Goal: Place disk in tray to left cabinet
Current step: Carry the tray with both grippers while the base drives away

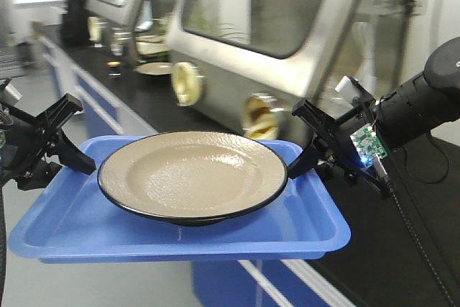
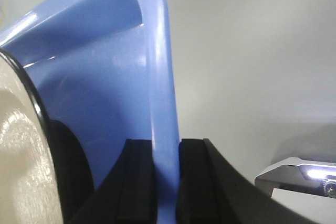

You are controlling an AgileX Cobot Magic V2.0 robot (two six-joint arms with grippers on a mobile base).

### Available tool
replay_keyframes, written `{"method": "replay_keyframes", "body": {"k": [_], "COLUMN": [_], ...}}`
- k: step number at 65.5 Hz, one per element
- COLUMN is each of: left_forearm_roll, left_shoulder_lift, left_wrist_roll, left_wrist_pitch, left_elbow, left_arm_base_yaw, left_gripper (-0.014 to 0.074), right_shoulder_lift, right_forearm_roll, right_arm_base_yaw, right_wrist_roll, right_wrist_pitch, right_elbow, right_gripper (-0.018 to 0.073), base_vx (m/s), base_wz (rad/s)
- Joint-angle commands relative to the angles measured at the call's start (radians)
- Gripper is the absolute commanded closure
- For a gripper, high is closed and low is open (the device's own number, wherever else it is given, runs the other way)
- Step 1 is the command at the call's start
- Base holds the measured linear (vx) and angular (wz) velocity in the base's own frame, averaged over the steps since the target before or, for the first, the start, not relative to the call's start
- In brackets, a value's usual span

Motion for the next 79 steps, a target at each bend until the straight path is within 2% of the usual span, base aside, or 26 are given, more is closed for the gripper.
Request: {"method": "replay_keyframes", "body": {"k": [1,30,79], "left_forearm_roll": [-0.202,-0.202,-0.202], "left_shoulder_lift": [-0.053,-0.053,-0.053], "left_wrist_roll": [-0.030,-0.030,-0.030], "left_wrist_pitch": [0.023,0.023,0.023], "left_elbow": [-0.037,-0.037,-0.037], "left_arm_base_yaw": [-0.026,-0.026,-0.026], "left_gripper": [0.0597,0.0597,0.0597], "right_shoulder_lift": [-0.057,-0.057,-0.057], "right_forearm_roll": [0.196,0.194,0.192], "right_arm_base_yaw": [0.023,0.023,0.023], "right_wrist_roll": [0.014,0.014,0.014], "right_wrist_pitch": [-0.039,-0.039,-0.039], "right_elbow": [-0.039,-0.039,-0.039], "right_gripper": [0.0561,0.0561,0.0561], "base_vx": [0.06,0.10,0.27], "base_wz": [0.74,0.63,0.32]}}
